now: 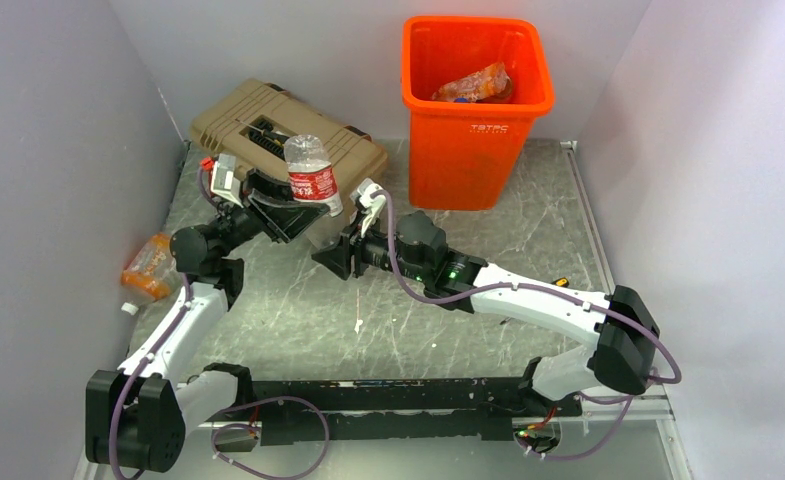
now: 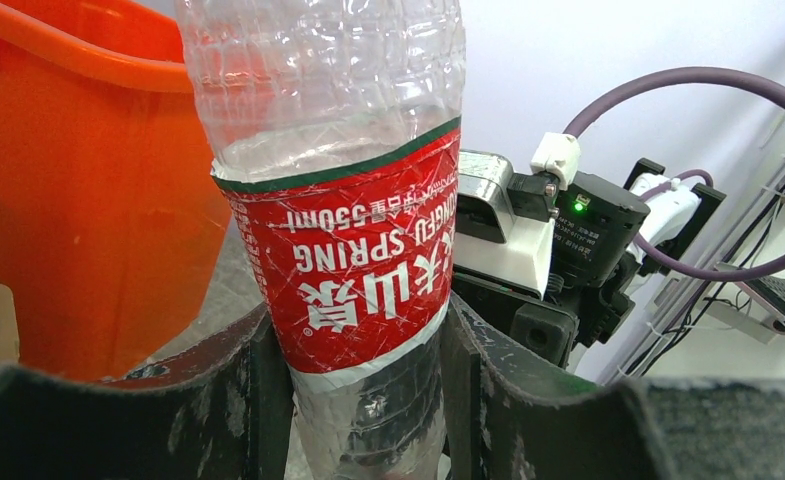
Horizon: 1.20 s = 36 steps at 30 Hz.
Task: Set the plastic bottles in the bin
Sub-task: Place the plastic bottle in the trash bin.
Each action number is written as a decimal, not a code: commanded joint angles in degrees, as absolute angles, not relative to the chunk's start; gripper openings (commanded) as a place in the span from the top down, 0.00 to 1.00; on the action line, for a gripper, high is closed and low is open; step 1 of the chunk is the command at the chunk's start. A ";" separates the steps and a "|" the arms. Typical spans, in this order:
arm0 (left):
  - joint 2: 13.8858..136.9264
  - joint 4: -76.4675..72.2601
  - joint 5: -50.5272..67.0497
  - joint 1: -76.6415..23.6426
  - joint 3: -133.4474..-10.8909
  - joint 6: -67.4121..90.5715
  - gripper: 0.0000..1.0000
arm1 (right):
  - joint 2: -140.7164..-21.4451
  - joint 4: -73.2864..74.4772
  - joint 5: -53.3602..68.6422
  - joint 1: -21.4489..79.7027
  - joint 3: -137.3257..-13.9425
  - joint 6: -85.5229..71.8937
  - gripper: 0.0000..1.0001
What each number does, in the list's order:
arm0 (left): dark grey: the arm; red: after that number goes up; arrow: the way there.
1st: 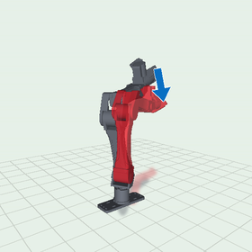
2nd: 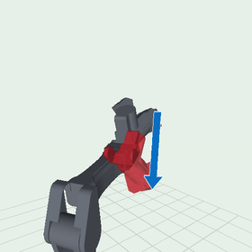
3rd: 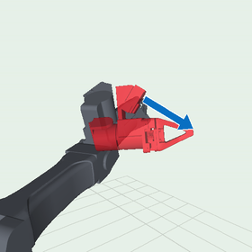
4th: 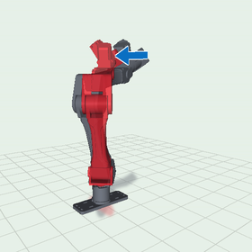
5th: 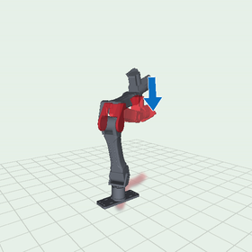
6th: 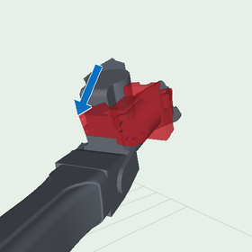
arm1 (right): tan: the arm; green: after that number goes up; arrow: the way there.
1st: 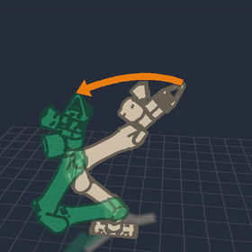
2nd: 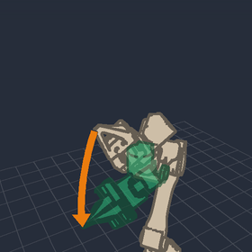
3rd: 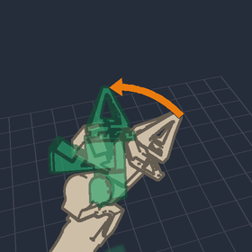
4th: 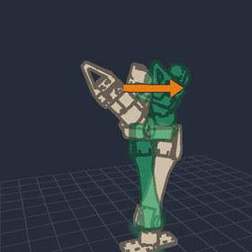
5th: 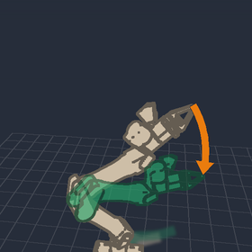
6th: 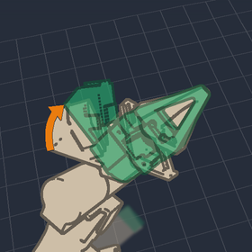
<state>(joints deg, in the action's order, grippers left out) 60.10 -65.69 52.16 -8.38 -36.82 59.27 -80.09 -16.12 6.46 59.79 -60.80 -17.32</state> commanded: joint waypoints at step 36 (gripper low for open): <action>60.09 -62.33 50.68 -8.70 -37.78 59.82 0.51 | -77.78 -3.67 -0.48 63.68 -63.77 -5.54 0.78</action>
